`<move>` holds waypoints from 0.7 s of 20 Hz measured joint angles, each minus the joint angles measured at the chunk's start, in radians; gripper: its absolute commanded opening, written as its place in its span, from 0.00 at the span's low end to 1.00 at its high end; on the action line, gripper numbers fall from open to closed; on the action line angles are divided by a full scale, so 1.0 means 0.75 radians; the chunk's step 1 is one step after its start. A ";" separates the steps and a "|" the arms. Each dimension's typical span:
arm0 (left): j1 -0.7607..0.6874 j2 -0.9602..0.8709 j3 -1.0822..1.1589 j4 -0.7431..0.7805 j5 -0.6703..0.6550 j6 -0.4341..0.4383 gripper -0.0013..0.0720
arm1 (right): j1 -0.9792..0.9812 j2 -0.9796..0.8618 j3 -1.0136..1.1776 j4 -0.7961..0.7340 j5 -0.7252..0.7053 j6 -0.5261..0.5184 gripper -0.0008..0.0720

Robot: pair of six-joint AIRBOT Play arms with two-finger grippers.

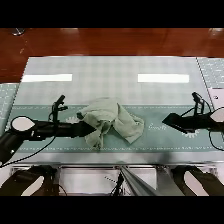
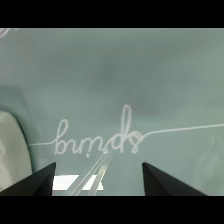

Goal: Fold the shirts.

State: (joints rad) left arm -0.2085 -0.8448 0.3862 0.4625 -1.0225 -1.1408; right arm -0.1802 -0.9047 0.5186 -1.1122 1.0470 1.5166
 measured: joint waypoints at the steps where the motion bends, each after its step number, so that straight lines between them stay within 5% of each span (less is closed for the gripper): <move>1: -0.047 -0.027 -0.008 -0.020 0.052 0.005 0.05 | 0.042 0.000 -0.010 0.006 -0.019 0.010 0.87; 14: -0.093 -0.133 0.060 -0.096 0.126 0.105 0.06 | 0.623 -0.162 -0.037 0.260 -0.239 0.078 0.87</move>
State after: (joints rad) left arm -0.2783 -0.9443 0.4309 0.3908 -0.9283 -1.0618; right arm 0.2867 -1.0264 0.4908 -0.9169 0.8680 1.5753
